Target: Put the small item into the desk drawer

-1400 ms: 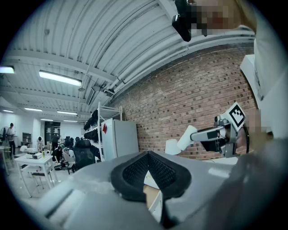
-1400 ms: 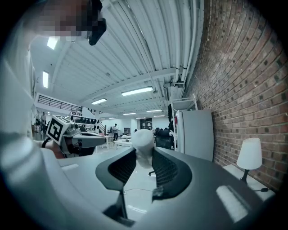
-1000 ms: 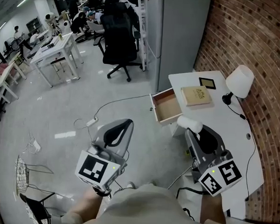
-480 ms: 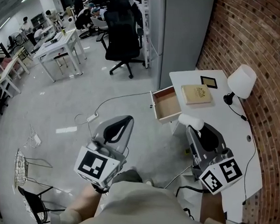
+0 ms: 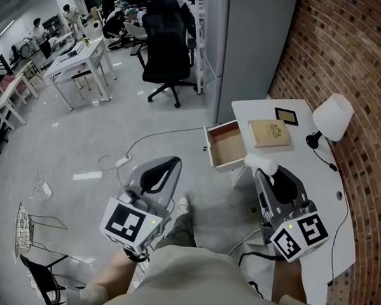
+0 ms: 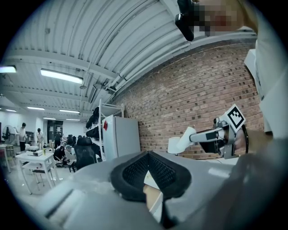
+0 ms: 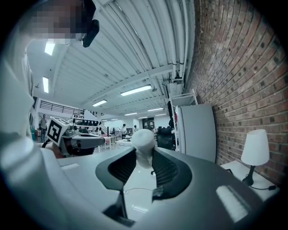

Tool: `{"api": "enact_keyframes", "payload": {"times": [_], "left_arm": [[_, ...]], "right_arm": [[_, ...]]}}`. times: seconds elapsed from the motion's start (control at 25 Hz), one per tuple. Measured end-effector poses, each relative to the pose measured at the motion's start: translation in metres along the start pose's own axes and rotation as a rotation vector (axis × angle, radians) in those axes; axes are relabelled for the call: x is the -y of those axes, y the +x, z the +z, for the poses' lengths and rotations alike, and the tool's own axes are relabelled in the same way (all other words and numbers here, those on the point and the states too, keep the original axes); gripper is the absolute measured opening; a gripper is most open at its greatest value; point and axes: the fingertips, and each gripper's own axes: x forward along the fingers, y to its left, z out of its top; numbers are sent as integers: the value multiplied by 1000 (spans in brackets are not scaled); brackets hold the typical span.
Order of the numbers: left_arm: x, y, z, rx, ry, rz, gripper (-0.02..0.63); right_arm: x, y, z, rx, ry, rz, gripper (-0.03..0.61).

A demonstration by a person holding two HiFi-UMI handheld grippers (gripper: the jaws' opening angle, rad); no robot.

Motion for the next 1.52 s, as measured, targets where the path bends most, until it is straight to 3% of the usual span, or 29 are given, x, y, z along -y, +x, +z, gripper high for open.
{"api": "enact_keyframes", "payload": {"times": [0.52, 0.76, 1.12, 1.52], "left_arm": [[-98, 97, -37, -43, -14, -44, 2], [-165, 168, -78, -139, -62, -83, 2], [-243, 271, -147, -263, -81, -193, 2], [-269, 348, -239, -390, -173, -241, 2]], "right_arm": [[57, 125, -45, -169, 17, -44, 114], [96, 211, -83, -293, 82, -81, 114], [160, 336, -174, -546, 151, -157, 114], [221, 397, -300, -814, 242, -202, 114]]}}
